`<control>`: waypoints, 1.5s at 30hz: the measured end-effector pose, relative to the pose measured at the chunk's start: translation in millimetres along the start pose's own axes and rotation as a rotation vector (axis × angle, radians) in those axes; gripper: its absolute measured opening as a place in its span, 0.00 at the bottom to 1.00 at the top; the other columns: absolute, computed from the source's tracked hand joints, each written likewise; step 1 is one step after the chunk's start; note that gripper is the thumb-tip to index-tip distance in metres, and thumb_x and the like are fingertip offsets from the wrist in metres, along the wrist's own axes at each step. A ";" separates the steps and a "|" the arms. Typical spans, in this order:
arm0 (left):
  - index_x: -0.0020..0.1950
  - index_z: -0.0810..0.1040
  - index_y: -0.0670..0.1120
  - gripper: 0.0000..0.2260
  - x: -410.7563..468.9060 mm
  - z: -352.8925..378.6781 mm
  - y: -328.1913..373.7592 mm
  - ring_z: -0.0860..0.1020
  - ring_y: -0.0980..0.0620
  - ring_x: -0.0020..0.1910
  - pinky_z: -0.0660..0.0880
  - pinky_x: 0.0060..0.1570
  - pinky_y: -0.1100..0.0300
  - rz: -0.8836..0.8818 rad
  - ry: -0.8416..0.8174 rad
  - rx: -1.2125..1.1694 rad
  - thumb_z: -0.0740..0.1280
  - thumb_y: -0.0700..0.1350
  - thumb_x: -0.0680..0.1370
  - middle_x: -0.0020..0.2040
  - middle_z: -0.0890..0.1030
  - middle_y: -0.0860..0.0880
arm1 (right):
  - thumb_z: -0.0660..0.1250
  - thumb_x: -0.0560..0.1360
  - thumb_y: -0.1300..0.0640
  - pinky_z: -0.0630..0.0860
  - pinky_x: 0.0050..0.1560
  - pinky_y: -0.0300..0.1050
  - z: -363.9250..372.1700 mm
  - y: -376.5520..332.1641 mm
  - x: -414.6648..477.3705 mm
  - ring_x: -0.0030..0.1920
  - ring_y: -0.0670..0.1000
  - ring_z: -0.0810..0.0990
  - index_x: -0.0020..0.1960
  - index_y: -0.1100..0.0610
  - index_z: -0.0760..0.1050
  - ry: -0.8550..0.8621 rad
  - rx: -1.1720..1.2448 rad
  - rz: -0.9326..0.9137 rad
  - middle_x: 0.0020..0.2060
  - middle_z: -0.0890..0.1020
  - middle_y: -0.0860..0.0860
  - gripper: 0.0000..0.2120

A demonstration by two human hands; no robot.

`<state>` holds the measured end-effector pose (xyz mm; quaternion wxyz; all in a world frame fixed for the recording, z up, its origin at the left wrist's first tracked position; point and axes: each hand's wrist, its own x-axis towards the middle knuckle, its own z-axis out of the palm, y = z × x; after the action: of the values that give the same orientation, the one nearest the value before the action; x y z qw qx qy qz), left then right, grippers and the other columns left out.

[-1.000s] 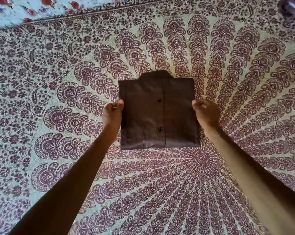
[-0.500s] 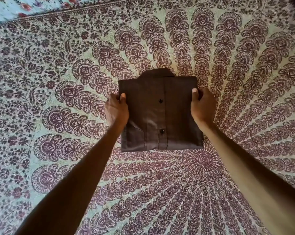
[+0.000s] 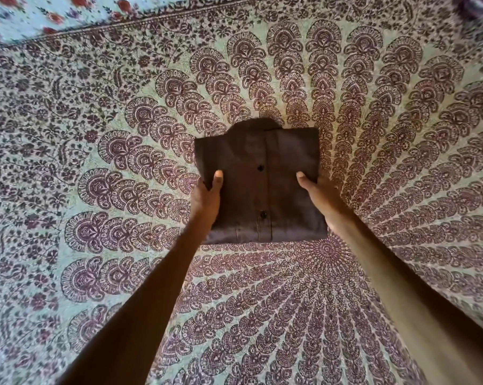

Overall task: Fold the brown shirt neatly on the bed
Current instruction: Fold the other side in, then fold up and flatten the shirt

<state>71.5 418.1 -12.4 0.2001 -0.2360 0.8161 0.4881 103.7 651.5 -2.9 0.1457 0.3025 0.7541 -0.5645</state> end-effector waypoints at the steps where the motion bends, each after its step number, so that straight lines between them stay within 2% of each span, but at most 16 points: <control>1: 0.68 0.70 0.44 0.23 -9.0 -1.8 -8.0 0.78 0.48 0.51 0.76 0.45 0.59 0.018 -0.013 -0.040 0.59 0.58 0.80 0.53 0.78 0.47 | 0.63 0.80 0.52 0.73 0.36 0.27 -1.2 3.9 -10.7 0.46 0.47 0.80 0.57 0.50 0.74 -0.036 0.018 -0.001 0.43 0.80 0.45 0.07; 3: 0.67 0.69 0.49 0.20 -31.8 -5.9 -32.5 0.78 0.50 0.51 0.74 0.43 0.63 0.024 -0.013 -0.117 0.58 0.58 0.80 0.54 0.78 0.50 | 0.62 0.80 0.50 0.79 0.39 0.32 -2.9 21.0 -36.8 0.48 0.48 0.82 0.62 0.53 0.75 -0.106 0.050 0.036 0.44 0.82 0.45 0.13; 6: 0.65 0.69 0.50 0.21 -75.8 -10.8 -75.9 0.79 0.48 0.55 0.80 0.51 0.52 -0.024 -0.036 -0.239 0.59 0.62 0.78 0.57 0.79 0.49 | 0.60 0.81 0.49 0.80 0.47 0.50 2.2 59.3 -87.5 0.49 0.57 0.82 0.58 0.57 0.76 -0.079 -0.035 0.011 0.47 0.83 0.57 0.14; 9: 0.66 0.70 0.55 0.26 -122.7 -13.5 -127.2 0.79 0.47 0.57 0.78 0.56 0.44 -0.107 -0.063 -0.258 0.60 0.68 0.74 0.60 0.78 0.47 | 0.61 0.81 0.52 0.77 0.43 0.40 13.1 102.1 -143.1 0.48 0.59 0.81 0.55 0.62 0.76 -0.034 -0.077 0.012 0.46 0.83 0.59 0.13; 11: 0.56 0.73 0.63 0.19 -148.1 -16.4 -155.9 0.80 0.46 0.55 0.79 0.52 0.43 -0.128 -0.060 -0.237 0.61 0.71 0.71 0.57 0.80 0.47 | 0.60 0.79 0.46 0.76 0.44 0.51 18.8 123.5 -172.9 0.48 0.65 0.80 0.51 0.67 0.76 -0.020 -0.108 0.023 0.45 0.81 0.67 0.22; 13: 0.53 0.75 0.58 0.14 -167.8 -20.8 -171.5 0.81 0.45 0.49 0.79 0.44 0.51 -0.088 -0.051 -0.160 0.62 0.65 0.75 0.50 0.81 0.46 | 0.59 0.75 0.35 0.76 0.42 0.56 20.0 140.9 -192.0 0.44 0.67 0.79 0.48 0.70 0.74 -0.004 -0.159 0.027 0.42 0.80 0.69 0.34; 17: 0.49 0.74 0.46 0.11 -179.5 -29.4 -178.9 0.75 0.48 0.38 0.68 0.30 0.61 -0.125 -0.033 0.061 0.63 0.54 0.79 0.38 0.76 0.49 | 0.64 0.74 0.45 0.70 0.36 0.28 11.4 135.9 -207.3 0.43 0.53 0.79 0.54 0.55 0.74 0.013 -0.143 0.044 0.39 0.79 0.44 0.15; 20: 0.57 0.76 0.40 0.10 -182.1 -29.8 -168.8 0.80 0.46 0.44 0.77 0.32 0.62 -0.171 -0.187 -0.113 0.63 0.45 0.81 0.46 0.80 0.44 | 0.64 0.73 0.45 0.74 0.43 0.38 -6.8 102.0 -223.9 0.45 0.48 0.79 0.59 0.51 0.72 0.044 -0.094 -0.031 0.44 0.80 0.43 0.17; 22: 0.61 0.73 0.37 0.10 -191.0 -23.3 -150.5 0.80 0.49 0.44 0.79 0.40 0.61 -0.227 -0.307 -0.305 0.61 0.38 0.81 0.52 0.78 0.42 | 0.65 0.76 0.49 0.75 0.41 0.43 -19.3 62.4 -246.0 0.41 0.43 0.79 0.58 0.50 0.70 0.073 -0.116 -0.124 0.44 0.80 0.44 0.12; 26: 0.63 0.70 0.36 0.11 -202.4 -6.8 -125.2 0.79 0.49 0.44 0.78 0.40 0.58 -0.218 -0.534 -0.368 0.60 0.35 0.81 0.50 0.78 0.42 | 0.63 0.80 0.60 0.65 0.22 0.29 -23.1 -14.7 -305.1 0.28 0.42 0.75 0.59 0.58 0.69 0.131 -0.247 -0.374 0.33 0.76 0.45 0.09; 29: 0.60 0.73 0.39 0.09 -201.8 -6.7 -124.9 0.82 0.53 0.37 0.80 0.35 0.61 -0.182 -0.529 -0.482 0.60 0.35 0.81 0.49 0.81 0.42 | 0.63 0.79 0.64 0.63 0.20 0.27 7.0 -32.6 -327.0 0.27 0.39 0.76 0.58 0.58 0.67 0.128 -0.412 -0.492 0.31 0.72 0.44 0.09; 31: 0.60 0.74 0.40 0.09 -201.4 -17.5 -125.1 0.83 0.53 0.39 0.80 0.35 0.61 -0.169 -0.503 -0.532 0.59 0.38 0.82 0.48 0.83 0.45 | 0.64 0.78 0.60 0.70 0.27 0.30 40.3 -26.5 -324.7 0.33 0.42 0.79 0.57 0.58 0.67 0.084 -0.601 -0.493 0.36 0.76 0.47 0.10; 34: 0.52 0.78 0.43 0.12 -188.3 -52.4 -144.3 0.82 0.52 0.42 0.78 0.36 0.63 -0.259 -0.404 -0.651 0.56 0.42 0.82 0.42 0.85 0.49 | 0.63 0.77 0.56 0.80 0.40 0.53 106.2 6.9 -311.4 0.44 0.59 0.82 0.65 0.55 0.66 -0.012 -0.733 -0.431 0.51 0.79 0.55 0.18; 40: 0.41 0.73 0.47 0.16 -163.5 -135.2 -192.0 0.79 0.55 0.25 0.76 0.29 0.62 -0.445 -0.102 -0.647 0.53 0.51 0.83 0.24 0.79 0.54 | 0.60 0.78 0.60 0.76 0.49 0.55 224.2 65.0 -303.4 0.52 0.65 0.80 0.75 0.58 0.56 -0.318 -0.825 -0.325 0.70 0.66 0.61 0.27; 43: 0.47 0.74 0.46 0.16 -166.1 -155.8 -200.8 0.81 0.53 0.32 0.75 0.38 0.56 -0.407 -0.132 -0.555 0.54 0.55 0.82 0.34 0.83 0.51 | 0.59 0.80 0.56 0.77 0.51 0.55 241.9 77.6 -302.7 0.54 0.66 0.80 0.76 0.59 0.55 -0.405 -0.861 -0.296 0.75 0.56 0.65 0.27; 45: 0.54 0.69 0.44 0.13 -168.4 -157.4 -204.6 0.79 0.51 0.38 0.77 0.36 0.56 -0.323 -0.129 -0.475 0.64 0.51 0.78 0.45 0.80 0.48 | 0.60 0.79 0.52 0.76 0.52 0.54 232.8 78.0 -303.4 0.55 0.63 0.79 0.71 0.57 0.62 -0.417 -0.719 -0.317 0.72 0.64 0.60 0.23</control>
<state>311.3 225.5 7.5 0.2656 -0.3717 0.6164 0.6414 358.8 358.3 33.3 0.3022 -0.0070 0.8940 -0.3307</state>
